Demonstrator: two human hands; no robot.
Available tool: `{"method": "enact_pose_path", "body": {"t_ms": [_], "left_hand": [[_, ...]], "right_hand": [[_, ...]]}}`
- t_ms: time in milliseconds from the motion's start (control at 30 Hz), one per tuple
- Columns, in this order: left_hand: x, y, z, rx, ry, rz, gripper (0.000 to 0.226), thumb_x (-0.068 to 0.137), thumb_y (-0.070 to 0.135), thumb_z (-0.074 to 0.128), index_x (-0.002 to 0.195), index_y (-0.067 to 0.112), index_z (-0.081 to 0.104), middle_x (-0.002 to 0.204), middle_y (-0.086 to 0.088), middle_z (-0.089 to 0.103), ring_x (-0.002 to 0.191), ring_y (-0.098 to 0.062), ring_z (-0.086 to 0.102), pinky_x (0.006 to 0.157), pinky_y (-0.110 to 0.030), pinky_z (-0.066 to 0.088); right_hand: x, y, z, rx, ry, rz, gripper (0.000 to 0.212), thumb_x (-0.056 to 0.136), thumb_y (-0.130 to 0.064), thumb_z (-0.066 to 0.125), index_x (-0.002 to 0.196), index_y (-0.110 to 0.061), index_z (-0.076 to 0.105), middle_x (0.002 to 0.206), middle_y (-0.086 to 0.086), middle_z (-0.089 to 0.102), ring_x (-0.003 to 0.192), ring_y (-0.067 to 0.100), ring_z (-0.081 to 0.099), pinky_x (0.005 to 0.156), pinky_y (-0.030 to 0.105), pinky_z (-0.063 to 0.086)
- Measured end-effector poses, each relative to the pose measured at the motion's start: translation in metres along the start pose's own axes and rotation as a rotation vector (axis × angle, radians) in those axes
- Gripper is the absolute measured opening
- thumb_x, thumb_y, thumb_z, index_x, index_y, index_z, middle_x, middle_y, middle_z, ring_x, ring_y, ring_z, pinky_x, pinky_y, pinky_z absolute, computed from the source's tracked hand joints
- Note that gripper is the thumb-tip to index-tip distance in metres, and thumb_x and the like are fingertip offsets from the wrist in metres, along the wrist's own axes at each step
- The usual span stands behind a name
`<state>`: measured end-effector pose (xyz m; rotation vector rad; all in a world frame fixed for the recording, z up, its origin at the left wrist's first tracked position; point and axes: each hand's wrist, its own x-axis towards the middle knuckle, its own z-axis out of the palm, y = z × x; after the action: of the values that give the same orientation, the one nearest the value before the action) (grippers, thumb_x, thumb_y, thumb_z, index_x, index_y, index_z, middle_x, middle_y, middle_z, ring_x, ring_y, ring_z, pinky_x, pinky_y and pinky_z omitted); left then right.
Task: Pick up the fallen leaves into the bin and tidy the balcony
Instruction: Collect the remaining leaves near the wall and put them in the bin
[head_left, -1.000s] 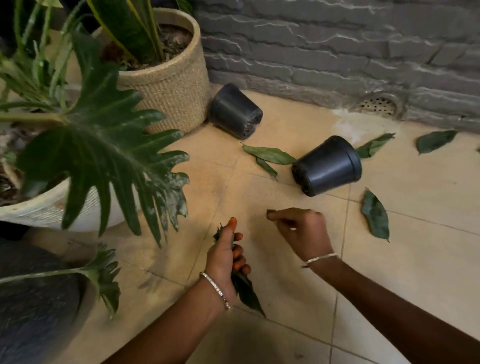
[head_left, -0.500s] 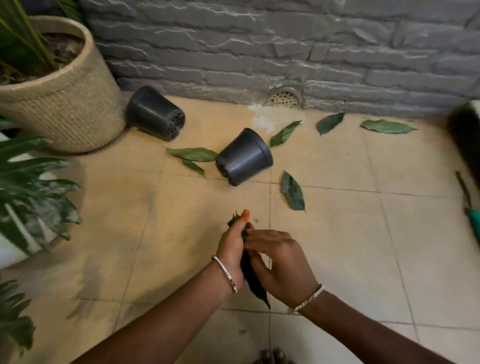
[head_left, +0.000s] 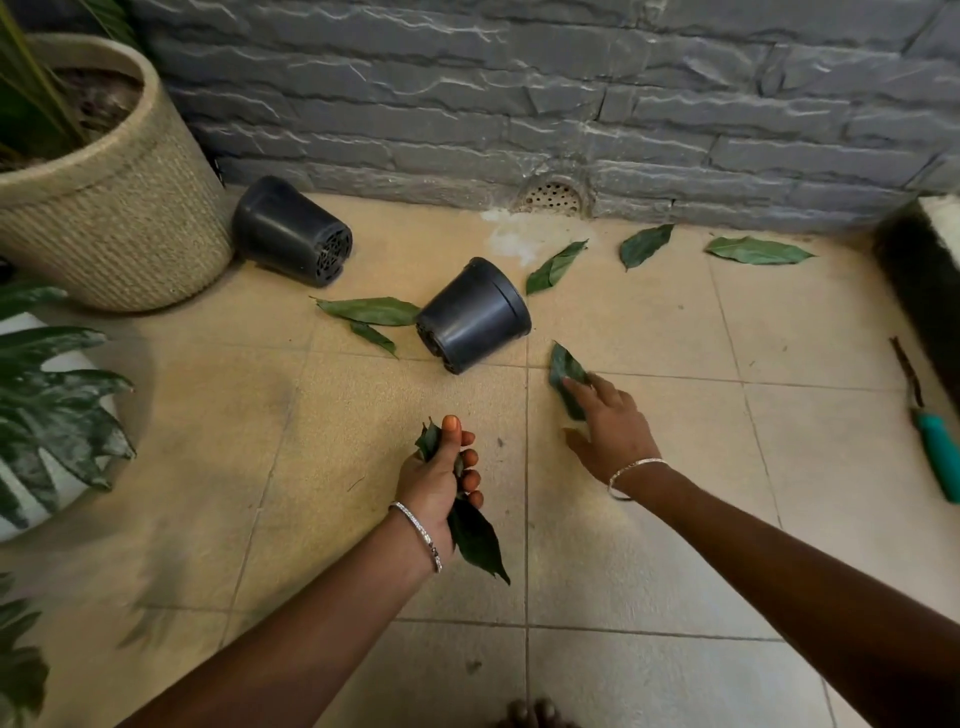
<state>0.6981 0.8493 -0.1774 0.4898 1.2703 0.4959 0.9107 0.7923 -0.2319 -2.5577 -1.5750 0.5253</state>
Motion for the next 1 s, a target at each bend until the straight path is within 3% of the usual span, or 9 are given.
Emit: {"method": "enact_pose_path", "body": {"t_ms": [100,233,367,433,500,600,700,900,1000], "left_hand": [[0.003,0.001,-0.01,-0.011,0.006,0.016,0.025,0.092,0.04,0.062,0.086,0.016,0.065,0.058,0.004,0.05,0.044,-0.008,0.041,0.042,-0.021,0.036],[0.004,0.006,-0.022,-0.059,0.023,0.009,0.029,0.093,0.043,0.059,0.085,0.016,0.065,0.055,0.004,0.043,0.045,-0.01,0.036,0.046,-0.023,0.034],[0.002,0.01,-0.029,-0.078,0.036,-0.002,0.044,0.082,0.06,0.062,0.087,0.017,0.065,0.055,0.004,0.038,0.044,-0.01,0.033,0.046,-0.023,0.032],[0.001,0.01,-0.029,-0.075,0.036,-0.007,0.057,0.071,0.07,0.065,0.09,0.017,0.066,0.056,0.004,0.037,0.046,-0.01,0.033,0.046,-0.024,0.032],[0.0,0.011,-0.03,-0.078,0.007,0.005,0.068,0.063,0.076,0.067,0.095,0.016,0.068,0.057,0.003,0.039,0.047,-0.011,0.035,0.047,-0.025,0.033],[-0.005,0.015,-0.036,-0.094,-0.113,0.045,0.061,0.07,0.07,0.066,0.094,0.014,0.07,0.064,-0.001,0.061,0.052,-0.015,0.057,0.05,-0.024,0.044],[-0.004,0.019,-0.05,-0.095,-0.096,0.037,0.061,0.066,0.058,0.077,0.103,0.01,0.073,0.097,-0.014,0.073,0.088,-0.03,0.072,0.076,-0.038,0.056],[-0.004,0.025,-0.08,-0.182,0.047,0.065,0.021,0.087,0.027,0.068,0.089,0.006,0.068,0.077,-0.012,0.071,0.061,-0.021,0.068,0.049,-0.024,0.05],[-0.005,0.028,-0.1,-0.2,0.141,0.12,0.013,0.091,0.027,0.065,0.084,0.017,0.063,0.071,-0.001,0.068,0.068,-0.018,0.061,0.058,-0.027,0.042]], "right_hand": [[0.013,0.0,0.011,-0.059,0.112,-0.04,0.045,0.097,-0.022,0.054,0.141,-0.02,0.049,0.144,0.012,0.049,0.125,0.034,0.047,0.098,0.042,0.044],[0.024,0.004,0.01,-0.104,0.22,-0.061,0.026,0.094,-0.007,0.055,0.117,-0.011,0.069,0.099,0.012,0.07,0.089,0.03,0.061,0.07,0.03,0.043],[0.014,-0.015,-0.009,0.119,0.232,-0.06,0.016,0.084,-0.007,0.067,0.095,-0.014,0.077,0.089,0.006,0.075,0.076,0.023,0.066,0.068,0.024,0.044],[-0.004,-0.046,-0.014,0.268,0.298,-0.109,0.016,0.08,-0.007,0.072,0.092,-0.017,0.077,0.084,-0.001,0.074,0.066,0.01,0.063,0.062,0.014,0.042],[-0.026,-0.083,-0.015,0.447,0.288,-0.194,0.017,0.081,-0.008,0.072,0.093,-0.019,0.073,0.085,-0.008,0.07,0.067,-0.004,0.058,0.062,0.003,0.041],[-0.052,-0.127,-0.012,0.607,0.211,-0.358,0.018,0.084,-0.01,0.069,0.099,-0.019,0.069,0.09,-0.012,0.066,0.076,-0.002,0.06,0.068,0.006,0.046],[-0.06,-0.147,-0.003,0.678,0.11,-0.452,0.023,0.083,-0.01,0.068,0.105,-0.019,0.068,0.094,-0.012,0.069,0.08,0.0,0.062,0.07,0.009,0.047],[-0.034,-0.163,0.001,0.757,-0.122,-0.503,0.011,0.089,-0.028,0.07,0.098,-0.022,0.07,0.086,-0.014,0.069,0.079,0.005,0.064,0.065,0.014,0.049],[0.005,-0.173,0.005,0.635,-0.026,-0.436,0.01,0.091,-0.021,0.064,0.1,-0.022,0.068,0.094,-0.011,0.068,0.084,0.003,0.063,0.074,0.017,0.051]]}}
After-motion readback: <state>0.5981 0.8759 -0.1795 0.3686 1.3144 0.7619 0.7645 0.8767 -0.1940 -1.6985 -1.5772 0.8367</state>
